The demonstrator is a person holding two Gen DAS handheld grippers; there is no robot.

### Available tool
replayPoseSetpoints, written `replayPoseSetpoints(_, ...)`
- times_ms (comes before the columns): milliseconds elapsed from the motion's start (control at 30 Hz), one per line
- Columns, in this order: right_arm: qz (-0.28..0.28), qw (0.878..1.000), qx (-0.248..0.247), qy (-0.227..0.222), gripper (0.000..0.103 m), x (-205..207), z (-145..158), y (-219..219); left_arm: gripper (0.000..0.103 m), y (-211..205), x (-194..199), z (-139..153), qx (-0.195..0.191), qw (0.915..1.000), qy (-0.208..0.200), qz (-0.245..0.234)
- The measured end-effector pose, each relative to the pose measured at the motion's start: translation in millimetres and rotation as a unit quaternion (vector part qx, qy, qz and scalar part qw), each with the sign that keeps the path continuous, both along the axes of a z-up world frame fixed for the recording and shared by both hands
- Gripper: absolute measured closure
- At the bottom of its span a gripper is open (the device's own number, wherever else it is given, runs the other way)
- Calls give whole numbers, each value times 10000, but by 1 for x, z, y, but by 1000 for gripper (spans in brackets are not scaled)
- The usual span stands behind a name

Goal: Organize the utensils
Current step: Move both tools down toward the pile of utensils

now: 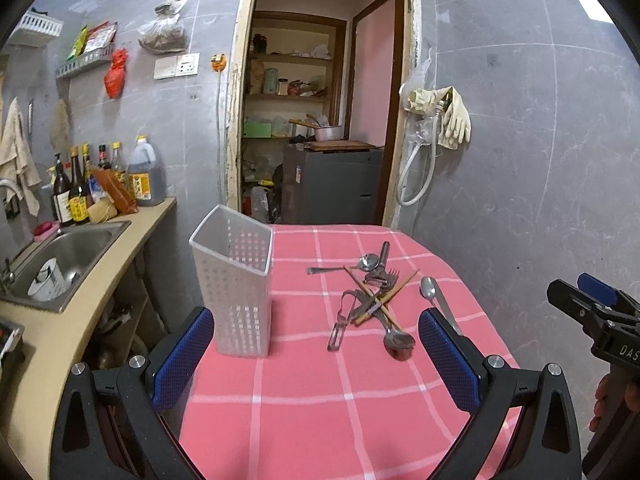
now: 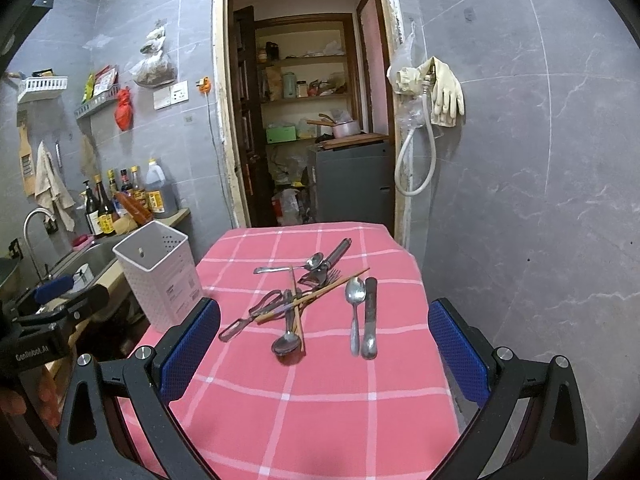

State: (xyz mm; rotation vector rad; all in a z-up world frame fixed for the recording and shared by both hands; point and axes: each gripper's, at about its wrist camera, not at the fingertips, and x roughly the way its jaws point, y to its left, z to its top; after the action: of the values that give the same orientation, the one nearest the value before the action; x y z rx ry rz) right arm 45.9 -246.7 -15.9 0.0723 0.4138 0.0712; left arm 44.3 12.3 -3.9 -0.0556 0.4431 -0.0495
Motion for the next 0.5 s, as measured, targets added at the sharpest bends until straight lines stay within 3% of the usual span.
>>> replayPoseSetpoints(500,-518,9975,-119,-459,1,45,40,-5,0,-6,75,34,219,9951,-591,-766)
